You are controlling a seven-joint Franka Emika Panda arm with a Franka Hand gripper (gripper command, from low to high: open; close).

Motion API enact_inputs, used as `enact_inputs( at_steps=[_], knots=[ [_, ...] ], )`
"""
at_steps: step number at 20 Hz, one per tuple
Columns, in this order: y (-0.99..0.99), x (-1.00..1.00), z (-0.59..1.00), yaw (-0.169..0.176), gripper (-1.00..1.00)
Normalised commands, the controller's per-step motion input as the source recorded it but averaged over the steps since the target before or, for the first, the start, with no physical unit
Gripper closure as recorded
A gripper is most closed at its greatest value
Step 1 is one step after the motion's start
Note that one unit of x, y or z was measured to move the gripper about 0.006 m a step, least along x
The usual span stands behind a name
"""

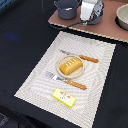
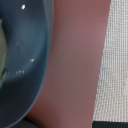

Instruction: Interact with the objects in diverse but meaningful ways.

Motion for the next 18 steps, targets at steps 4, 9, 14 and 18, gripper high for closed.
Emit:
enact_inputs(
  at_steps=[4, 9, 14, 18],
  knots=[
    [0.1, -0.09, -0.1, 0.0, -1.0],
    [0.11, -0.09, -0.09, 0.0, -1.0],
    [0.12, -0.1, -0.12, 0.0, -1.0],
    [0.13, -0.11, -0.14, 0.0, -1.0]
  ],
)
